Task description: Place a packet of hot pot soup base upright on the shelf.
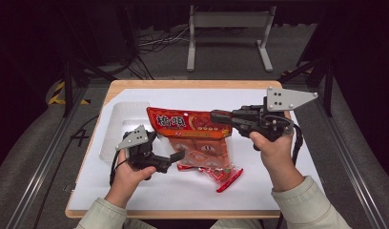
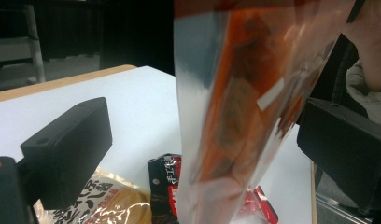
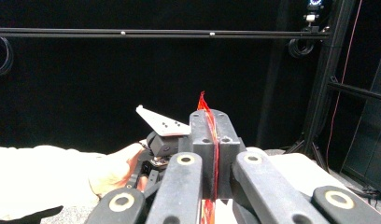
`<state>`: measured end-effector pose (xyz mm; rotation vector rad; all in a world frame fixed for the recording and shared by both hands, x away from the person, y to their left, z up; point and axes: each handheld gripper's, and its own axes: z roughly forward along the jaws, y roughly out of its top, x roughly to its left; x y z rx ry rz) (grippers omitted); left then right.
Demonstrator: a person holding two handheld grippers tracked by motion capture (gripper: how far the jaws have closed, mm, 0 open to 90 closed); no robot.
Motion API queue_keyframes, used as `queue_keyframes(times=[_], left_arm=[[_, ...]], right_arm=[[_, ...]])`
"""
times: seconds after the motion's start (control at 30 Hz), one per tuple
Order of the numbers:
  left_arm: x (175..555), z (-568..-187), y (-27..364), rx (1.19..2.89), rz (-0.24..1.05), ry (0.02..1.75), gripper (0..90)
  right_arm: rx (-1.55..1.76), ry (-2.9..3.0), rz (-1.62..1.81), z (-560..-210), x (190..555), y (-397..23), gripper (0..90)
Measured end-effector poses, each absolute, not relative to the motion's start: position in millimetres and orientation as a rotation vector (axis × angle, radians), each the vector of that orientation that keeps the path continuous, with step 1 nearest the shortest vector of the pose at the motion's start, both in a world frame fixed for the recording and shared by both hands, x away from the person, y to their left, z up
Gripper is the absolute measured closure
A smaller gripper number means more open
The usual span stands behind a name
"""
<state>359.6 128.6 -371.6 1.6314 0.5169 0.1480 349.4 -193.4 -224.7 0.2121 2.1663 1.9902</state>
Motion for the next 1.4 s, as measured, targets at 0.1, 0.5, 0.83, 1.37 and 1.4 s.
queue_keyframes(times=[0.1,0.5,0.83,1.37,1.4], left_arm=[[361,-371,128,1.610,0.132,0.496,4.7],[360,-372,121,1.593,0.063,0.356,22.7],[365,-374,117,1.584,0.011,0.293,47.0],[359,-366,115,1.701,0.033,0.203,70.7],[359,-365,115,1.705,0.037,0.203,70.8]], right_arm=[[0.203,2.171,1.998,-226,350,-192,90.0],[0.190,2.190,2.040,-236,354,-187,90.0],[0.194,2.175,2.058,-237,355,-193,90.0],[0.244,2.175,2.030,-243,361,-204,90.0],[0.242,2.172,2.028,-243,361,-204,90.0]])
